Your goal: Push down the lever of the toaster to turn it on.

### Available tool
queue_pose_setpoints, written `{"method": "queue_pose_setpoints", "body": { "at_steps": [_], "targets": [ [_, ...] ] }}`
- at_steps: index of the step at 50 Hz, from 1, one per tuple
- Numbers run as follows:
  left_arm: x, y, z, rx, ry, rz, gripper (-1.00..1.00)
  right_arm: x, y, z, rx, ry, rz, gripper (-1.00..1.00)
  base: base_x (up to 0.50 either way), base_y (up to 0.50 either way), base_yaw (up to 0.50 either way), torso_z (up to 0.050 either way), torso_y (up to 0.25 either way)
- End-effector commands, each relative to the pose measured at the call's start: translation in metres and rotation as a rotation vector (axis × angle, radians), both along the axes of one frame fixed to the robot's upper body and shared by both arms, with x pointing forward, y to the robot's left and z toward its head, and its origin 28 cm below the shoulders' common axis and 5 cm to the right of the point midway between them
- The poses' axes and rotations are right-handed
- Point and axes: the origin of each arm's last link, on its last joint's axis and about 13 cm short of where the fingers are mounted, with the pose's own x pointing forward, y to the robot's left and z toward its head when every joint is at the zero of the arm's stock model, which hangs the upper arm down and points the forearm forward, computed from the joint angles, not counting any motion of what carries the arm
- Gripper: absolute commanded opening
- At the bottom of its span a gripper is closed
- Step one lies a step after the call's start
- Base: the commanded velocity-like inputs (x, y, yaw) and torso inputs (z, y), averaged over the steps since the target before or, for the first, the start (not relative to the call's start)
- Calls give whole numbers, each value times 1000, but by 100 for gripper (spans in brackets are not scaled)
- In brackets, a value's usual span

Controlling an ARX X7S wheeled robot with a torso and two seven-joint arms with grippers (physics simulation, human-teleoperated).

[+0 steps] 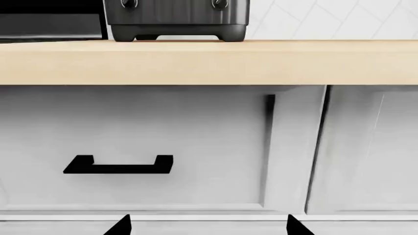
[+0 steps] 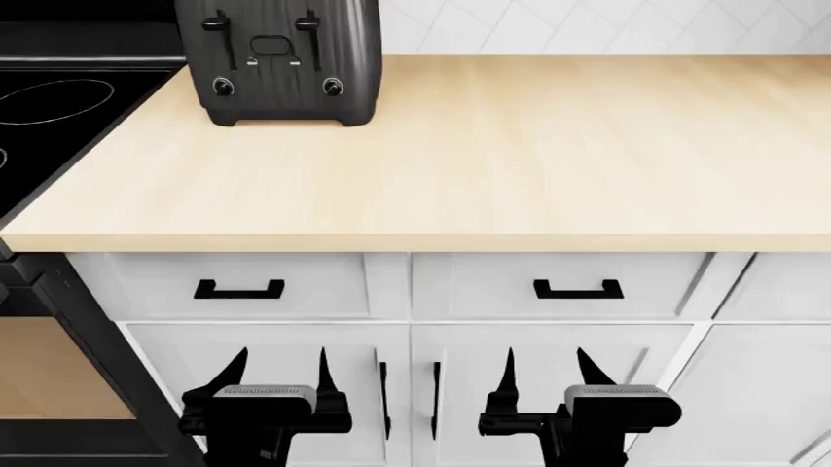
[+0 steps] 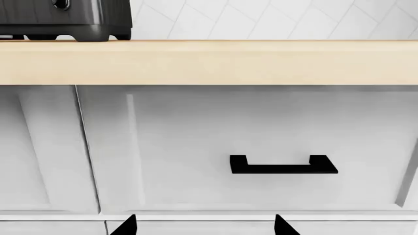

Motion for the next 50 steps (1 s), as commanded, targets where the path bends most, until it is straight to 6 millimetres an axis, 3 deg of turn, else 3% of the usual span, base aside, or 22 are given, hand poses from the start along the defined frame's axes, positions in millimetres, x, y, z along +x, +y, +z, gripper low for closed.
{"method": "queue_pose_setpoints", "body": {
  "at_steps": [1,16,50],
  "targets": [
    [0,0,-1,1,3,-2,100,-1,0,0,1,2,0,100,0,0,0,0,0],
    [-2,-2,-2,-7,17,-24,100,-4,-1,1,7,23,-21,100,0,1,0,0,0],
    [-1,-1,-1,-35,20,-23,100,-2,0,-1,-15,41,-15,100,0,500,0,0,0]
  ]
}}
